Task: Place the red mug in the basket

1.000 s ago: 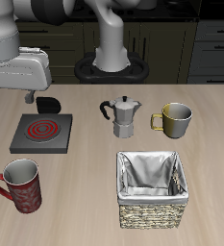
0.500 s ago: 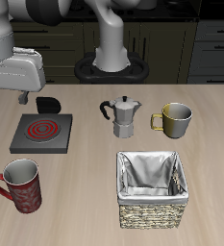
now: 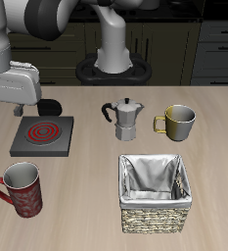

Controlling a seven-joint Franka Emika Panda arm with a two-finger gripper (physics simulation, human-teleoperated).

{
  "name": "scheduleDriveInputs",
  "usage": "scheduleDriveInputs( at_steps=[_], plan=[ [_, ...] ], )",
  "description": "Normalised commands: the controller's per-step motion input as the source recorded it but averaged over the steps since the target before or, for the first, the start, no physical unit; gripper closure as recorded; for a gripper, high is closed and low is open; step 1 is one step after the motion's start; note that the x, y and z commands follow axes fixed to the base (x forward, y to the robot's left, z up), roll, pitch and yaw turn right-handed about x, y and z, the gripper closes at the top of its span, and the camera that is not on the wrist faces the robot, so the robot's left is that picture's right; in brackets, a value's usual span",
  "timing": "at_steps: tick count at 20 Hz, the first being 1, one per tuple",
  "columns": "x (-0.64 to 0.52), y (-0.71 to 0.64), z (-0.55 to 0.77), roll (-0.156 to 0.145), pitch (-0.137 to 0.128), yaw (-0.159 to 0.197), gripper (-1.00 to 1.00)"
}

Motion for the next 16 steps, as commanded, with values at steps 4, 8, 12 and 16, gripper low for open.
scheduleDriveInputs(
  at_steps=[4, 8, 12, 16],
  plan=[
    [-0.01, 0.0, -0.2, -0.023, -0.011, 0.074, -1.0],
    [0.0, -0.01, -0.07, -0.01, -0.018, -0.003, -1.0],
    [0.02, 0.0, 0.02, -0.028, -0.053, -0.053, -1.0],
    [0.05, -0.04, 0.04, -0.029, -0.052, -0.032, -1.0]
  ],
)
